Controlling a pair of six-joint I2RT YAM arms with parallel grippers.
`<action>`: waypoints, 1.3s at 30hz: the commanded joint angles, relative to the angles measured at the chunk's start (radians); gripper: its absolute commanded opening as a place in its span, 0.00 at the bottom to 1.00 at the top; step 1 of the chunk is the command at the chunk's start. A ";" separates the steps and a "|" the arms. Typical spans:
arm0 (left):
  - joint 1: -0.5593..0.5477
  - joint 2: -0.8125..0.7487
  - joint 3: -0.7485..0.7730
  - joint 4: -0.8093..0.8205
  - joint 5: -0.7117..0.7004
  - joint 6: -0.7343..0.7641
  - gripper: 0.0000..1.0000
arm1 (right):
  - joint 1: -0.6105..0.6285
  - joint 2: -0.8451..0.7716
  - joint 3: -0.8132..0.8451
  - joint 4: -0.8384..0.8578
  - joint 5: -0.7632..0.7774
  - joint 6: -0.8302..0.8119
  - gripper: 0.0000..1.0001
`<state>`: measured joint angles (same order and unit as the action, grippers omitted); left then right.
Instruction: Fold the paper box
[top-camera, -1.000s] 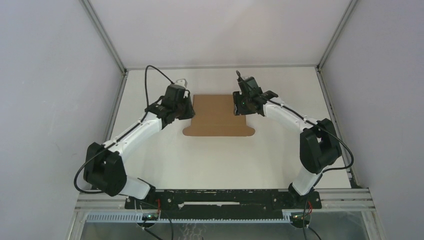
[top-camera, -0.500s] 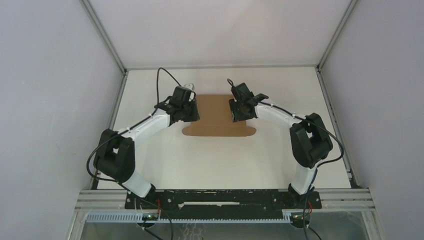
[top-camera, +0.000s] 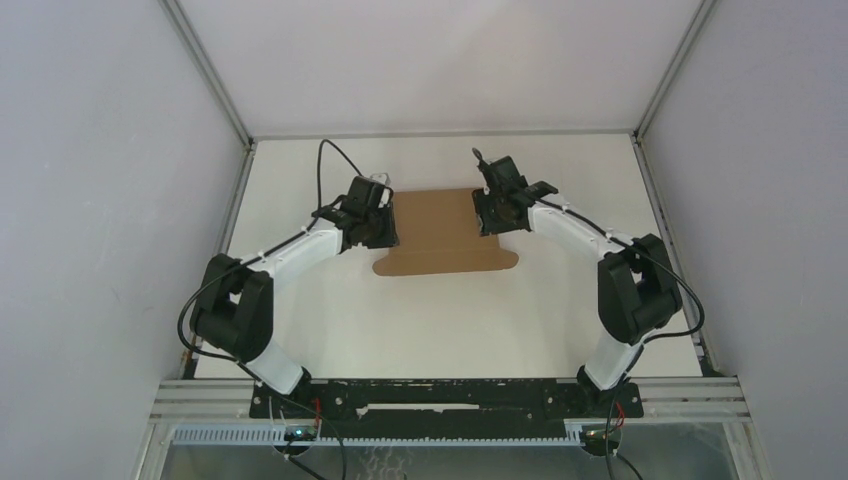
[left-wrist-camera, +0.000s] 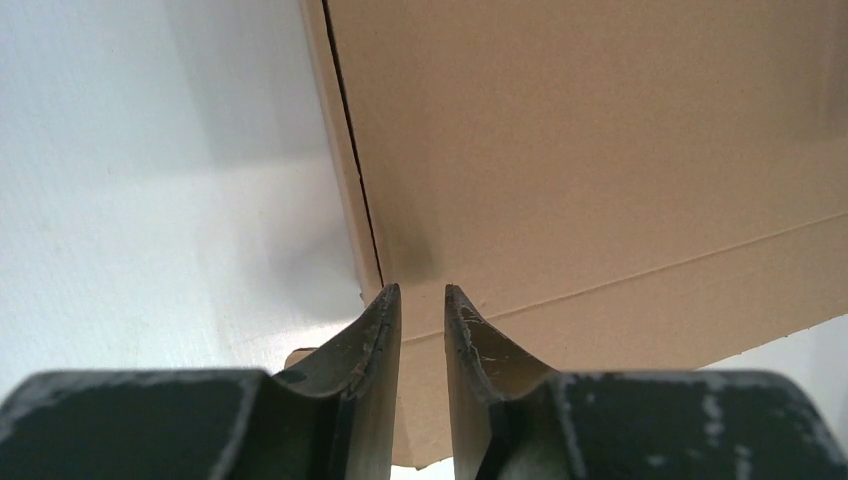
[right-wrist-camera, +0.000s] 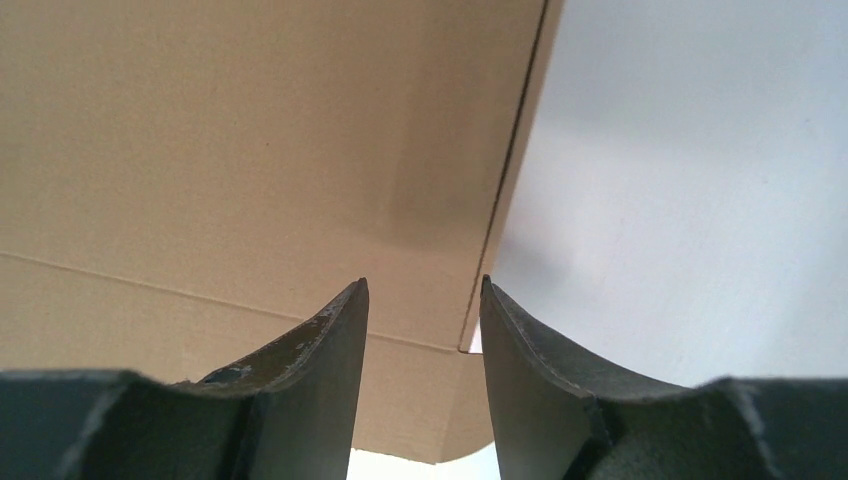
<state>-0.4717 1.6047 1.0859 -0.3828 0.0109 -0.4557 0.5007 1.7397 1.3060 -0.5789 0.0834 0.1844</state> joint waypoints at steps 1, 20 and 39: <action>-0.002 -0.045 0.027 0.007 -0.029 -0.010 0.27 | -0.020 -0.078 0.012 -0.006 -0.038 -0.040 0.54; -0.003 -0.131 -0.109 0.027 -0.169 -0.004 0.30 | -0.093 -0.140 -0.114 0.119 -0.073 0.029 0.54; 0.167 -0.249 -0.375 0.420 0.106 -0.066 0.95 | -0.279 -0.138 -0.263 0.383 -0.564 0.127 0.89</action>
<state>-0.3492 1.3979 0.7467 -0.1398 -0.0101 -0.4992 0.2272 1.6314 1.0576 -0.3199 -0.3164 0.2764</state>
